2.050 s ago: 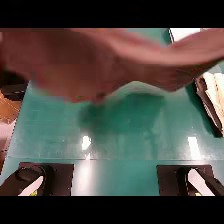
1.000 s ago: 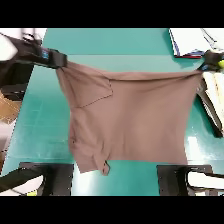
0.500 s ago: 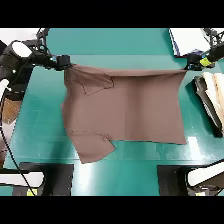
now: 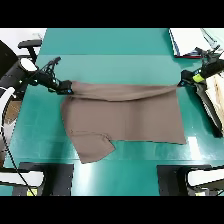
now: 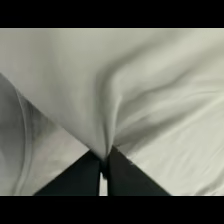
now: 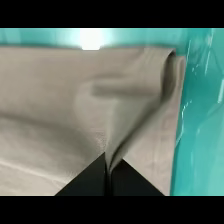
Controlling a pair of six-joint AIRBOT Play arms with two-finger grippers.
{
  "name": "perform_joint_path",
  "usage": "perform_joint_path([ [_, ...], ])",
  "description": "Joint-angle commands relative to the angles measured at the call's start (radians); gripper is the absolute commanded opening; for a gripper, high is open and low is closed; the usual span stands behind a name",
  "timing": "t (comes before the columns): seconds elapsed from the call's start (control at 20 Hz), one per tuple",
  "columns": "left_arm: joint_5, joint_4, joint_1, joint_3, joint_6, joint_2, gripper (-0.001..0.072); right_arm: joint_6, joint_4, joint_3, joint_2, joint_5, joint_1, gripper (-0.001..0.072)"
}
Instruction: Fold the shirts.
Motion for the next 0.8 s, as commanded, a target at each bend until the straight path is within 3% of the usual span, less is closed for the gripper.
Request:
perform_joint_path([
  [0.0,0.003,-0.004,0.002,-0.063,-0.024,0.001,0.0484,0.0,0.008,-0.118,0.027,-0.032,0.007,0.0075],
  [0.05,-0.011,-0.004,0.003,-0.061,-0.024,0.01,0.0477,0.0,0.008,-0.126,0.027,-0.029,0.007,0.0272],
  [0.1,-0.039,-0.003,0.008,-0.061,-0.024,0.029,0.0479,0.0,0.008,-0.127,0.027,-0.015,0.005,0.0349],
  [0.2,-0.098,0.055,0.016,-0.071,-0.026,0.106,0.0479,-0.024,0.008,-0.133,0.049,0.054,-0.018,0.0349],
  [0.35,-0.101,0.171,0.016,-0.241,-0.103,0.309,0.048,-0.031,0.008,-0.253,0.19,0.04,-0.068,0.0349],
  [0.55,-0.109,0.118,0.015,-0.581,-0.167,0.549,0.0481,-0.031,0.008,-0.436,0.39,-0.017,-0.122,0.035],
  [0.75,-0.101,-0.001,0.015,-0.802,-0.181,0.642,0.048,-0.031,0.008,-0.524,0.494,-0.07,-0.129,0.035],
])
